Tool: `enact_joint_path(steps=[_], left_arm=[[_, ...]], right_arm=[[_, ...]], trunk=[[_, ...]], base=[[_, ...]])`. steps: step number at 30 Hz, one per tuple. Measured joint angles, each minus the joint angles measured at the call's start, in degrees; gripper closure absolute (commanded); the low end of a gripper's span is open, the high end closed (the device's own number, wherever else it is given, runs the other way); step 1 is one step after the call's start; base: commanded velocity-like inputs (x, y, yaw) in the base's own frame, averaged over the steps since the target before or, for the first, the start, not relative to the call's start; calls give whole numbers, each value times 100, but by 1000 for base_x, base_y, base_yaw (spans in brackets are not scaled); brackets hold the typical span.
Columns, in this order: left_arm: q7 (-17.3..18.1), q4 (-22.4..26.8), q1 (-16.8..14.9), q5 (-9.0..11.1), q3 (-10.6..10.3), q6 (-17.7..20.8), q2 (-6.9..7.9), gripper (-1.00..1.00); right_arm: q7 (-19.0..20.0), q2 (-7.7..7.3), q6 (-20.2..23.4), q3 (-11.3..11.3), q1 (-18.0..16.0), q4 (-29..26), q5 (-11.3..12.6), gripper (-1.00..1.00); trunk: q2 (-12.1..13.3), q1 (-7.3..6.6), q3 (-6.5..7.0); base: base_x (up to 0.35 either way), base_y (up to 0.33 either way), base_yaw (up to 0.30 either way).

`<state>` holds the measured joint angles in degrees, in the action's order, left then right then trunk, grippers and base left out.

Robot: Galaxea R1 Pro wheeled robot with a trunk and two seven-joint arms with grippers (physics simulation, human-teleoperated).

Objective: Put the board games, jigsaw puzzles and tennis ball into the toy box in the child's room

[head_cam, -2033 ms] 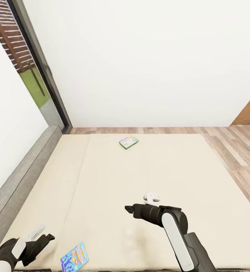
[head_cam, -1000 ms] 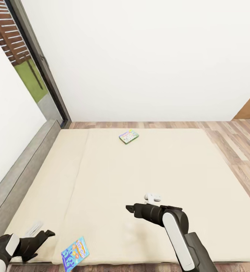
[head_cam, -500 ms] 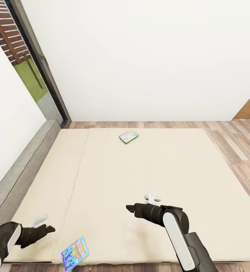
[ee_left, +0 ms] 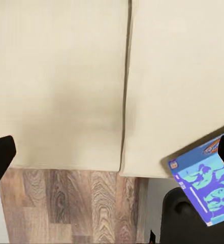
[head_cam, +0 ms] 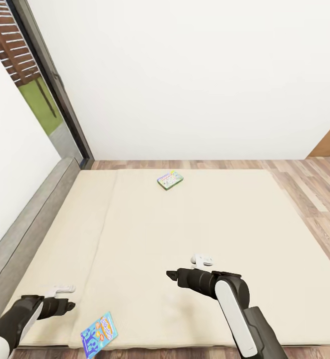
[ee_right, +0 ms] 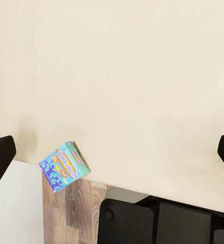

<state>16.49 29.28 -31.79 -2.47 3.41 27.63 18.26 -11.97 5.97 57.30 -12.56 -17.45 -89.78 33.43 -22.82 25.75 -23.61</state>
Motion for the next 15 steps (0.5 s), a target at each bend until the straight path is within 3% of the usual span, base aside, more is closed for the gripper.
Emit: enact_joint_path(steps=[2, 7, 15], left_arm=[[-271, -20, 8, -153, -63, -199, -10, -100], [-778, -41, 21, -318, -110, -549, -25, -100], [-1053, -47, 151, -408, -164, -772, -44, -100]], right_arm=[[0, 0, 1, 0, 0, 0, 0, -100], [0, 0, -4, 10, 0, 6, -1, -100], [0, 0, -7, 25, 0, 12, 0, -100]], trunk=[[0, 0, 0], [0, 0, 0], [0, 0, 0]], base=[[0, 0, 0], [0, 0, 0], [0, 0, 0]])
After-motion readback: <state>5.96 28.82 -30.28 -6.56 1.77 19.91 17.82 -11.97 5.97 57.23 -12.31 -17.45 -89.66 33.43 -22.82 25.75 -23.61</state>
